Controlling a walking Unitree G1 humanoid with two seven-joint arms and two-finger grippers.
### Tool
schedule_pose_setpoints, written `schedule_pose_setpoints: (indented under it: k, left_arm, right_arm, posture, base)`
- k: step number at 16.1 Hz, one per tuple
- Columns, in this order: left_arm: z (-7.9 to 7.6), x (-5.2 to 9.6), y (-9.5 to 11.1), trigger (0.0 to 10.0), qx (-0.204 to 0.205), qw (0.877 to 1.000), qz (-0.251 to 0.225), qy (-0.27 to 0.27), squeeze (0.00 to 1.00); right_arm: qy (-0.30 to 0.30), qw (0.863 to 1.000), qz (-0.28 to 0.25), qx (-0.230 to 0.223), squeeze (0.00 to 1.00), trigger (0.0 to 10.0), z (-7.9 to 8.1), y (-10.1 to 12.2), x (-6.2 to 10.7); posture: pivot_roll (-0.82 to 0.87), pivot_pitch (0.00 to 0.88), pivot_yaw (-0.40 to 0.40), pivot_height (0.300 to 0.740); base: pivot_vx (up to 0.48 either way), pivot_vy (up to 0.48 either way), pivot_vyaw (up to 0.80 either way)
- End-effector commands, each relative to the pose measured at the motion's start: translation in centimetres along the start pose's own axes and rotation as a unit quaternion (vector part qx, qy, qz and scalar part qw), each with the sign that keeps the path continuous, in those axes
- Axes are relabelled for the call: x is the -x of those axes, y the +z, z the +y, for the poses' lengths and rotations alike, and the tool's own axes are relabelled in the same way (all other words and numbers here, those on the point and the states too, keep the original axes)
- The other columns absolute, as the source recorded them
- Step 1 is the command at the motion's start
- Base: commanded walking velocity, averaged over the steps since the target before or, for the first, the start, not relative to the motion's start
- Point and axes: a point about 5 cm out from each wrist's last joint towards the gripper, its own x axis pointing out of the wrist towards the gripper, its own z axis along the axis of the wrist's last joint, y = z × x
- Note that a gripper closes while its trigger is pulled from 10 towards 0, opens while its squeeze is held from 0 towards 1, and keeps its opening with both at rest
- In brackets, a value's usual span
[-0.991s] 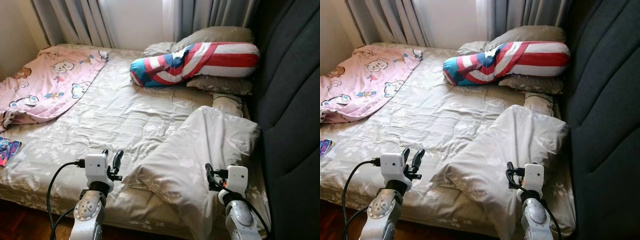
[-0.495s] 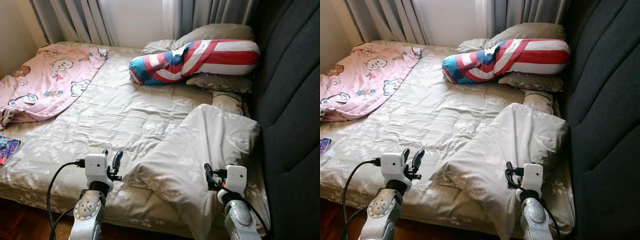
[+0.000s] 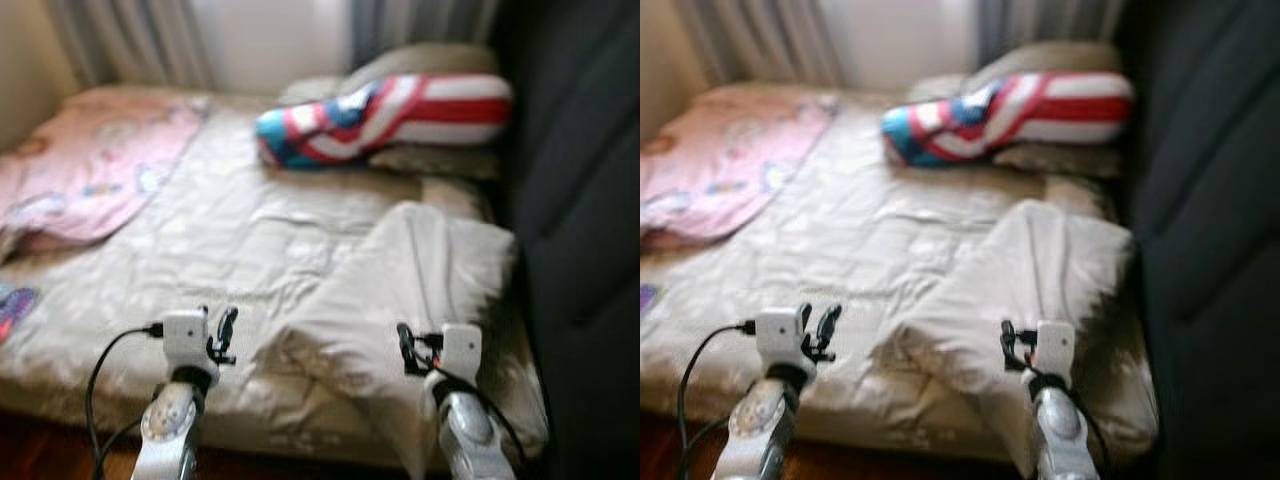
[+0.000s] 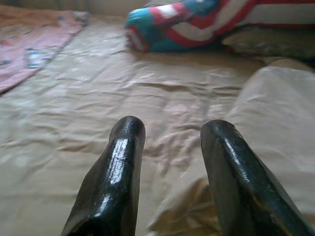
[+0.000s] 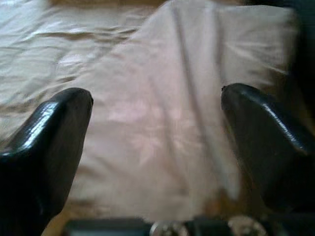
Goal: Clean up the room
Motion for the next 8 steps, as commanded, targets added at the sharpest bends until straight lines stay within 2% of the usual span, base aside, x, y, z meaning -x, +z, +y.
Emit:
schedule_pose_setpoints:
  k: [1, 2, 7, 8]
  left_arm:
    - [-0.40, -0.04, -0.24, 10.0, 0.009, 1.000, 0.007, -0.002, 0.00]
    - [-0.41, -0.07, -0.21, 10.0, 0.007, 1.000, 0.005, -0.003, 0.00]
    - [-0.33, -0.22, -0.19, 10.0, 0.005, 1.000, 0.004, -0.004, 0.00]
    - [-0.35, -0.25, -0.13, 10.0, 0.002, 1.000, 0.002, -0.005, 0.00]
  right_arm:
    - [-0.012, 1.000, 0.008, 0.002, 0.00, 10.0, -0.74, -0.31, 0.18]
    - [-0.011, 1.000, 0.009, 0.002, 0.00, 10.0, -0.71, -0.31, 0.17]
    - [-0.013, 1.000, 0.015, -0.002, 0.00, 10.0, -0.49, -0.31, -0.04]
    - [-0.013, 1.000, 0.013, -0.005, 0.00, 10.0, -0.52, -0.31, -0.05]
  posture:
    - [-0.01, 0.081, -0.011, 0.696]
    - [-0.01, 0.081, -0.011, 0.696]
    - [-0.01, 0.071, -0.005, 0.696]
    - [-0.01, 0.069, -0.004, 0.696]
  base:
    - [0.000, 0.420, -0.80]
    - [0.000, 0.480, -0.80]
    - [0.000, 0.000, -0.78]
    - [0.000, 0.000, 0.00]
